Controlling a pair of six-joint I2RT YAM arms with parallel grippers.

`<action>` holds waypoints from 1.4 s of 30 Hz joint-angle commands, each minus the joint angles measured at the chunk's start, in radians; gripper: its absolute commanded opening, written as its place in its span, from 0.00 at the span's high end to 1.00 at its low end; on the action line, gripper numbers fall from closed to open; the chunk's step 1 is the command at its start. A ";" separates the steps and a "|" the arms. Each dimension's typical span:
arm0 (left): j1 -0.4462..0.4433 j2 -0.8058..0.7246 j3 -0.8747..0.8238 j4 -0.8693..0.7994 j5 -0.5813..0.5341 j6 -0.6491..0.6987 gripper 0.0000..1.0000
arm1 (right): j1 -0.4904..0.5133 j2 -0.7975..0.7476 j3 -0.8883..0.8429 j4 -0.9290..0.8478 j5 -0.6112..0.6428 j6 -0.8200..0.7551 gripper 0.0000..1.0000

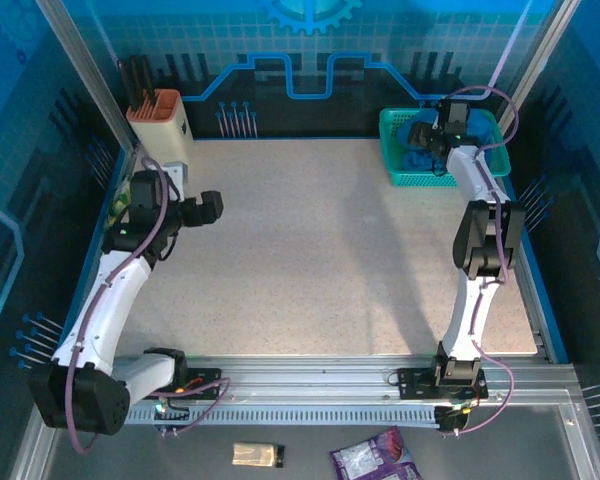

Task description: Fold the inside-out t-shirt

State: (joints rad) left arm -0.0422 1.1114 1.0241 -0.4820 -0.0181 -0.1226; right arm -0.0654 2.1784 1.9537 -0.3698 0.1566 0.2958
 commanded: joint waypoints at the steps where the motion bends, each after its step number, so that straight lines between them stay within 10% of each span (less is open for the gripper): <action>1: 0.005 0.006 -0.049 -0.034 0.011 0.062 0.01 | -0.032 0.115 0.142 -0.110 -0.042 0.096 0.17; 14: 0.005 0.057 -0.071 0.012 -0.007 0.094 0.01 | -0.050 0.465 0.520 -0.051 -0.050 0.168 0.30; 19: 0.005 0.066 -0.059 0.010 0.028 0.087 0.01 | -0.053 0.460 0.570 -0.056 -0.096 0.168 0.74; 27: 0.007 -0.016 -0.069 0.052 0.060 0.061 0.01 | -0.010 0.114 0.302 0.026 -0.112 0.121 0.99; 42: 0.006 -0.159 -0.094 0.098 0.111 -0.011 0.01 | 0.246 -0.726 -0.306 0.091 -0.018 0.093 1.00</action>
State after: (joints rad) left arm -0.0414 0.9783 0.9356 -0.4126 0.0574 -0.0990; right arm 0.1120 1.5600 1.6825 -0.3023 0.0948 0.4229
